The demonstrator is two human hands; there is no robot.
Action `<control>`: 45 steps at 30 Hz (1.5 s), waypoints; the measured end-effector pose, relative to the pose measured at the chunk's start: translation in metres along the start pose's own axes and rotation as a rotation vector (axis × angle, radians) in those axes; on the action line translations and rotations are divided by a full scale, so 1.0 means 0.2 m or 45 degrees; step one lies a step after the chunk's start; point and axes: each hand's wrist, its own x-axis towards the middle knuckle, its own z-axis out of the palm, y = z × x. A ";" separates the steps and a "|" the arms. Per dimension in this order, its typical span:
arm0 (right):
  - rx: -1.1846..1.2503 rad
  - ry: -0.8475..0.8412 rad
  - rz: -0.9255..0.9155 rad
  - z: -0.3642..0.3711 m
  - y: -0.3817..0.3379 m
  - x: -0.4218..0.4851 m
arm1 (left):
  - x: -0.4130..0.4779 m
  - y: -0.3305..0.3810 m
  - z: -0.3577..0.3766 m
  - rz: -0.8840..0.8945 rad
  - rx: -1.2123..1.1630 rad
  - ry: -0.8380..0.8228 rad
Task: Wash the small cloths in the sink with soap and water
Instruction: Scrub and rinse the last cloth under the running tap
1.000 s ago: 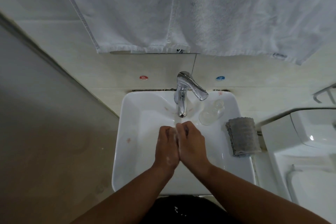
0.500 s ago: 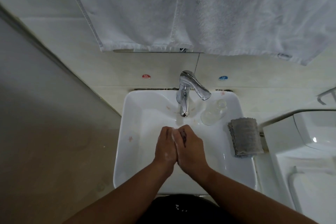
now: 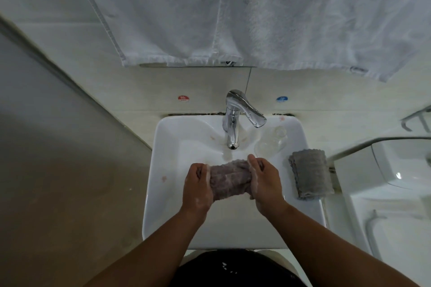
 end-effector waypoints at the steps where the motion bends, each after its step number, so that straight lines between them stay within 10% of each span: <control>1: 0.084 -0.026 0.070 0.01 -0.01 -0.02 | -0.02 0.01 0.01 -0.028 -0.065 -0.034; 5: 0.193 -0.211 0.096 0.08 -0.05 -0.10 | -0.07 0.03 0.05 -0.100 -0.153 -0.246; 11: -0.466 -0.073 -0.462 0.10 0.07 -0.15 | -0.07 -0.01 0.09 0.041 0.107 -0.179; 21: -0.393 -0.163 -0.441 0.15 -0.03 -0.27 | -0.02 0.09 0.09 0.028 -0.011 0.040; 26: -0.502 0.033 -0.388 0.11 -0.07 -0.07 | -0.12 0.04 0.12 0.102 0.288 -0.308; 32: -0.429 -0.182 -0.464 0.14 -0.09 -0.28 | -0.06 0.10 0.09 -0.162 -0.287 -0.108; 45: -0.563 -0.045 -0.478 0.14 -0.06 -0.19 | -0.12 0.09 0.09 -0.153 -0.460 -0.341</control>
